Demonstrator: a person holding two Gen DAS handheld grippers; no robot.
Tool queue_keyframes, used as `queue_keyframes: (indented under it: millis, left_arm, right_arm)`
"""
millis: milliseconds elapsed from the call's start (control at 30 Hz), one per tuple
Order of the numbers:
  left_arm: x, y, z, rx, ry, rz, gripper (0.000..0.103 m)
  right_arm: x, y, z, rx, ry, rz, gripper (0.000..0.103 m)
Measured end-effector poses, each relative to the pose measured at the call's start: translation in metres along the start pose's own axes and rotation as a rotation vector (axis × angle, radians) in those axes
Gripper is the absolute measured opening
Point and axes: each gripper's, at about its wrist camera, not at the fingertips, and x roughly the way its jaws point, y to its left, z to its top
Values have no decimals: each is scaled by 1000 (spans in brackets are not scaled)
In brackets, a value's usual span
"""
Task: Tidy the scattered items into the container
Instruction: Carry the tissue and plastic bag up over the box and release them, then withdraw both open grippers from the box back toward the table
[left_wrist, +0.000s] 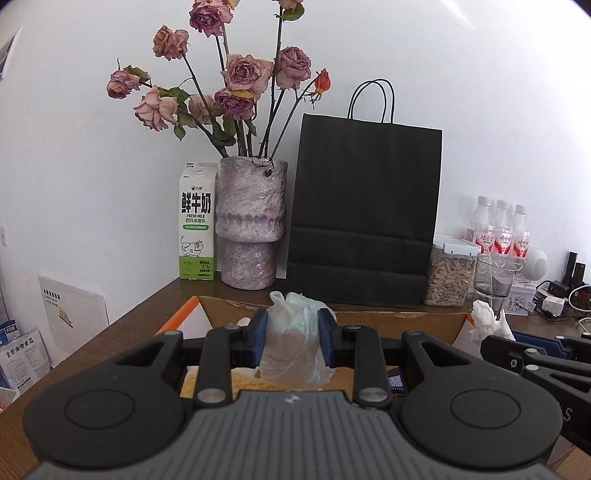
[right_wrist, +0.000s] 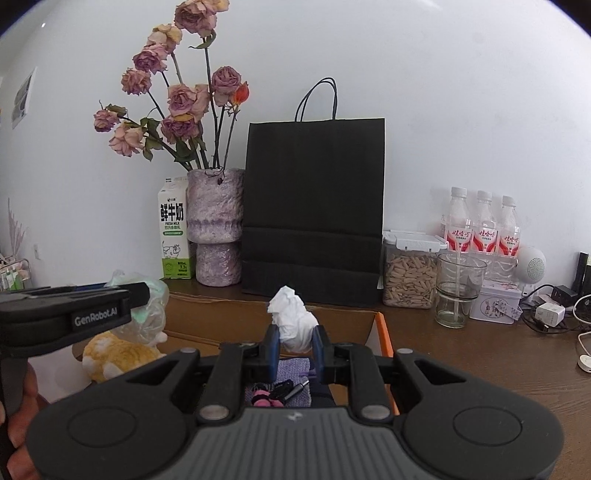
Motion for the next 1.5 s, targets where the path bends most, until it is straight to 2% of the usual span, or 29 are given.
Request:
queue_keyframes:
  millis: [233, 267, 333, 367, 400, 433, 467, 533, 600, 1167, 1500]
  left_arm:
    - [-2, 0, -1, 0, -18, -2, 30]
    - [-3, 0, -2, -4, -24, 1, 31]
    - [-7, 2, -3, -15, -53, 12, 42]
    - [-10, 4, -4, -20, -73, 23, 63]
    - [-14, 4, -5, -22, -97, 37, 92]
    - [-19, 5, -5, -21, -134, 47, 103]
    - [-24, 6, -6, -19, -174, 55, 103]
    - [-32, 5, -6, -8, -220, 65, 103]
    - [-36, 4, -6, -1, -233, 63, 103]
    - [-39, 9, -12, 11, -221, 66, 103]
    - [-49, 16, -17, 29, -212, 40, 103]
  right_arm:
    - [-2, 0, -1, 5, -11, -7, 17]
    - [-2, 0, -2, 5, -13, -7, 18]
    - [-4, 0, -2, 15, -26, -19, 22]
    - [-5, -1, -3, 19, -35, -26, 35]
    - [-6, -2, -3, 22, -37, -30, 48]
    - [-7, -3, -3, 26, -41, -32, 84]
    - [-9, -3, -3, 29, -50, -31, 103]
    - [-15, -1, -5, 19, -82, -25, 103]
    - [-19, 2, -4, 7, -88, -20, 103]
    - [-26, 4, -7, 3, -77, -42, 103]
    - [-38, 4, -13, 2, -82, -40, 103]
